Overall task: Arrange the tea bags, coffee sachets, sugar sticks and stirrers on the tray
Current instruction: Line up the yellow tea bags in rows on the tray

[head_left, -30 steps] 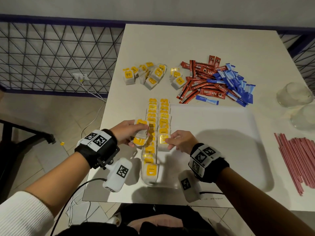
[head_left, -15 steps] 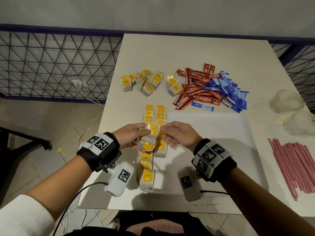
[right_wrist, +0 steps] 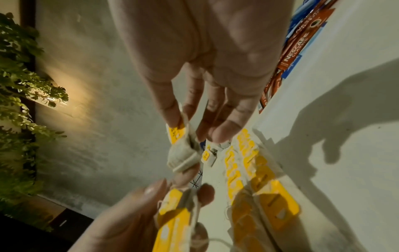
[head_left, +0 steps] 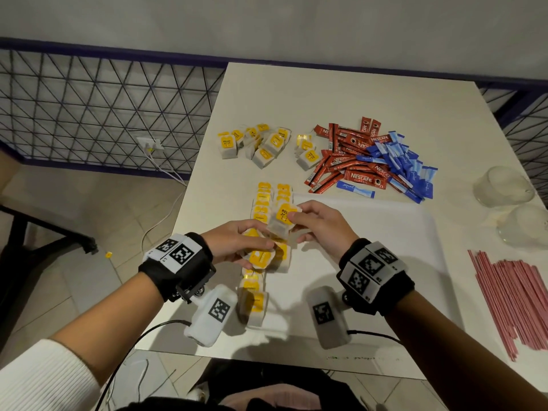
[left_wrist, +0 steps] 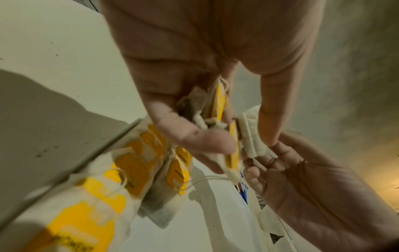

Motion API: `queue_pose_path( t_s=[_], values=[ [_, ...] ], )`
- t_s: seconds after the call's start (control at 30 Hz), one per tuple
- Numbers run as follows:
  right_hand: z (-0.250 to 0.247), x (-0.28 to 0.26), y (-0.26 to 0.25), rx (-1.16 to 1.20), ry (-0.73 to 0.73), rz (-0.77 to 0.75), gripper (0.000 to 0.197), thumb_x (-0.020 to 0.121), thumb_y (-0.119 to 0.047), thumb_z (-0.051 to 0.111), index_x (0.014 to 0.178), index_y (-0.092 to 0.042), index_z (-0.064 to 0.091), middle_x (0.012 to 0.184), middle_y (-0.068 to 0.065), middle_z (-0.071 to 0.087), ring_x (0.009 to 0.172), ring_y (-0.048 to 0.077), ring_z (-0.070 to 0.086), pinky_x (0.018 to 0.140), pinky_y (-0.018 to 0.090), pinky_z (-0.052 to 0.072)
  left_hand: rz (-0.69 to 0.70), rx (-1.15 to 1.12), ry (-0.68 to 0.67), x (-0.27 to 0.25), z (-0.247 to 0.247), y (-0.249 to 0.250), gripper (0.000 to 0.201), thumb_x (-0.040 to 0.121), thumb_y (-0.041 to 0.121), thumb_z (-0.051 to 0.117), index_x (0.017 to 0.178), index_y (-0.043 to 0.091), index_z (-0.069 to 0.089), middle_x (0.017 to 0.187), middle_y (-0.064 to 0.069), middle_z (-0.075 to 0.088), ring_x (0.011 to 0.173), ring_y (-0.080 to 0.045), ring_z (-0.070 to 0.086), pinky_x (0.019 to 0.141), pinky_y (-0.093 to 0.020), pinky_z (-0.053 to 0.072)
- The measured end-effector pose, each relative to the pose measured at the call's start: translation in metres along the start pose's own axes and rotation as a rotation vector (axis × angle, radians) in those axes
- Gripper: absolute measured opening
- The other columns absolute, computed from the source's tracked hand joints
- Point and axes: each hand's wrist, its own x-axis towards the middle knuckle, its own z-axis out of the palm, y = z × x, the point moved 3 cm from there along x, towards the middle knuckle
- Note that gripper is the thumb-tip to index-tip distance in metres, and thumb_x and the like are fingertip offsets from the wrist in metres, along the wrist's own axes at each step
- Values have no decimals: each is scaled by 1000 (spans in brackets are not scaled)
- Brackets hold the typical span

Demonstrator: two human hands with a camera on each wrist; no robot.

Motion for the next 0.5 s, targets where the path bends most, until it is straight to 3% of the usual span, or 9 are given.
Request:
queue_pose_path(
  t_s=[0.1, 0.2, 0.27, 0.37, 0.5],
  values=[
    [-4, -1, 4, -14, 13, 6, 9, 83, -12, 66, 79, -14, 58, 83, 8, 58, 62, 17, 55, 66, 26, 49, 3, 27, 31, -3, -5, -6, 17, 86, 5, 60, 97, 18, 61, 88, 3, 65, 54, 4, 61, 45, -15, 50],
    [-7, -2, 8, -35, 1, 3, 11, 84, -10, 65, 77, -13, 57, 76, 7, 60, 62, 16, 54, 62, 25, 47, 15, 8, 61, -6, -11, -10, 19, 86, 4, 60, 100, 16, 62, 84, 8, 70, 60, 4, 62, 44, -14, 47],
    [-7, -3, 12, -93, -13, 12, 11, 84, -11, 65, 77, -13, 56, 73, 6, 61, 60, 13, 54, 60, 24, 46, 19, -12, 97, -8, -14, -12, 18, 86, 2, 59, 96, 17, 62, 79, 9, 70, 53, 4, 59, 44, -14, 48],
    [-6, -4, 23, -158, -41, 49, 12, 84, -12, 65, 77, -13, 56, 71, 5, 61, 60, 14, 54, 59, 25, 45, 7, -25, 136, -12, -19, -13, 18, 87, 1, 58, 95, 17, 60, 86, 0, 63, 35, 0, 46, 43, -13, 48],
    [0, -7, 41, -213, -85, 98, 14, 84, -11, 65, 76, -13, 54, 68, 6, 59, 59, 15, 53, 52, 21, 44, 5, -53, 183, -14, -25, -15, 20, 87, 1, 58, 93, 20, 62, 74, 2, 65, 33, -1, 37, 43, -13, 48]
  ],
)
